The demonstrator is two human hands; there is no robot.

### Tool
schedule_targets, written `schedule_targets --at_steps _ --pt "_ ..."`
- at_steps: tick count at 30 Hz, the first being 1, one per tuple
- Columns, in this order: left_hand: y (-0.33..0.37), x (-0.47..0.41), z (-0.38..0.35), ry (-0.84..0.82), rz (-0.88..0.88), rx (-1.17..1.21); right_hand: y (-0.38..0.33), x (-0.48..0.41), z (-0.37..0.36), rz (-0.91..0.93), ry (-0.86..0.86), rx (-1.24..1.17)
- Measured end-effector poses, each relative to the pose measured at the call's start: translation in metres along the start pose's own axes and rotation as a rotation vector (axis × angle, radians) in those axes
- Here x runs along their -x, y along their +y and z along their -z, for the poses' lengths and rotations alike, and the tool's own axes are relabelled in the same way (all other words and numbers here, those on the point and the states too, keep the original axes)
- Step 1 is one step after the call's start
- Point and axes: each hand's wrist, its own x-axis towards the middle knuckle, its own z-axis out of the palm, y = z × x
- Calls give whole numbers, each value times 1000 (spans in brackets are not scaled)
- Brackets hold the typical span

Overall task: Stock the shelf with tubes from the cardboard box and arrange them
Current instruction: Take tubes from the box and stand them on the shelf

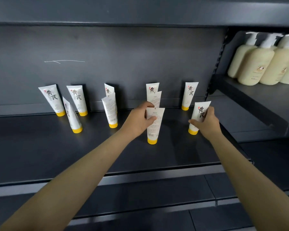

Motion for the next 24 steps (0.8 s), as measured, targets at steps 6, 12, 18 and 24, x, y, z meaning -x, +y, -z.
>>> schedule_targets --at_steps 6,12,18,24 --pt "-5 8 0 -58 14 49 20 -10 0 -24 -103 49" --pt "-3 -7 -8 -22 20 -13 19 -42 -15 -46 -48 -34" --pt "1 -18 -19 33 94 -53 23 -86 -20 -28 -85 12" --pt "10 -12 -25 71 172 -100 31 -108 -25 19 -118 42"
